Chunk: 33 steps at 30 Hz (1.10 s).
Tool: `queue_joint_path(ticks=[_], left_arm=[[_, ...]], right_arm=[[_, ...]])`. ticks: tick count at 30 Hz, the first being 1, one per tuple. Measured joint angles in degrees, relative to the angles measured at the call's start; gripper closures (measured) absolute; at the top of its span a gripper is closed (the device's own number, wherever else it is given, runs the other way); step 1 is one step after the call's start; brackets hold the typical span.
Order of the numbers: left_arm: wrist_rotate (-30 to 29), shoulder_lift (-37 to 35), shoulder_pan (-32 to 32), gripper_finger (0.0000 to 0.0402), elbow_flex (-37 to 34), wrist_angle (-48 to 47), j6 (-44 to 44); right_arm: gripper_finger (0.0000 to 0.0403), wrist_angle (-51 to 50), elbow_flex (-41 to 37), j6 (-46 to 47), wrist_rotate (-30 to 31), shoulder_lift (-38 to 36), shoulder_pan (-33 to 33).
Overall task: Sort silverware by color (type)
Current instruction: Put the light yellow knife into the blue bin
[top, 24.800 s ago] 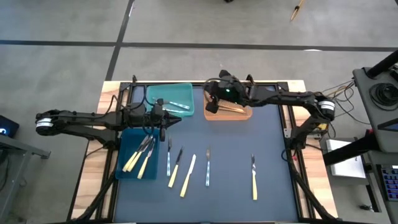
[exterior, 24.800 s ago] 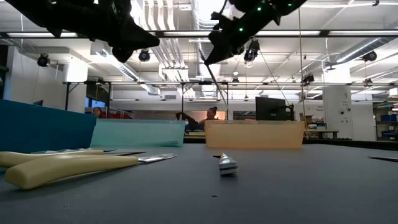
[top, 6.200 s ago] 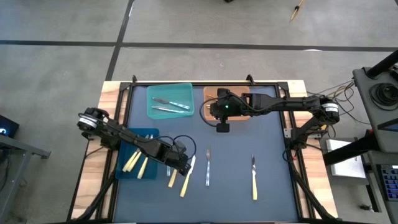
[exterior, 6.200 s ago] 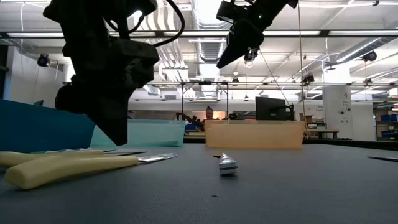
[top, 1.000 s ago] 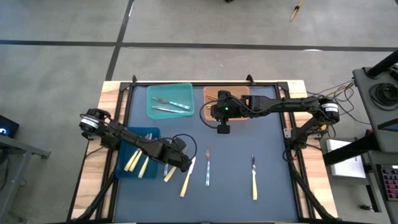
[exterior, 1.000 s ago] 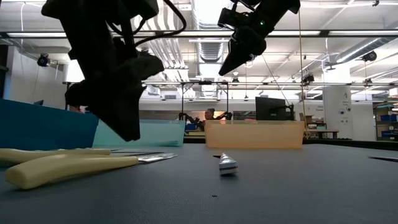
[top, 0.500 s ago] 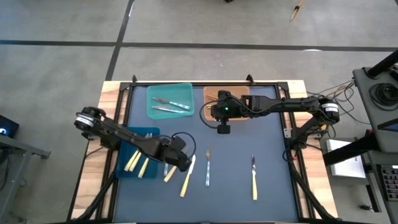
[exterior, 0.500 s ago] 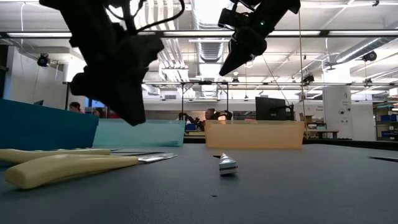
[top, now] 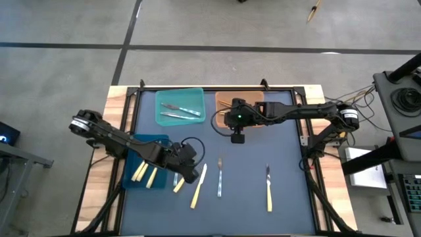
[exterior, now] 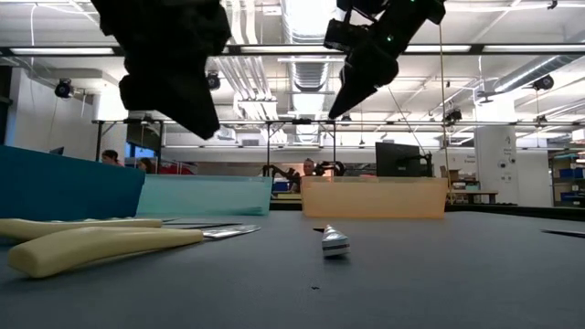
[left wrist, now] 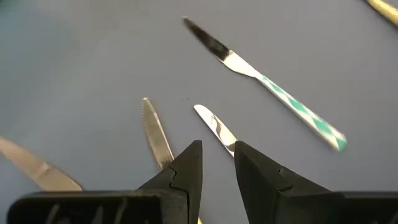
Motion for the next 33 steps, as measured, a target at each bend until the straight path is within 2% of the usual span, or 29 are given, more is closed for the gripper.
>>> queue_joint_path(ticks=[3,10,18,24,33], left_arm=[[1.75,-0.80,-1.69,0.0326,0.00,0.03,7.57],[3.55,-1.06,-5.75,0.0326,0.00,0.01,20.12],[-0.12,-0.42,-5.72,0.0326,0.00,1.54,20.16],[-0.17,0.87,-5.72,0.0326,0.00,2.01,19.79],[-0.13,1.01,-5.74,0.0326,0.00,0.45,15.83]], right_arm=[[0.0355,1.21,-1.64,0.80,-2.43,0.00,0.39],[0.0355,9.86,-7.41,4.83,-2.41,0.00,2.25],[0.0355,14.87,-10.01,6.75,-2.38,0.00,4.46],[0.0355,22.93,-12.50,4.14,-2.41,-0.02,6.74],[0.0355,24.54,-13.01,2.71,-2.38,-0.02,7.32]])
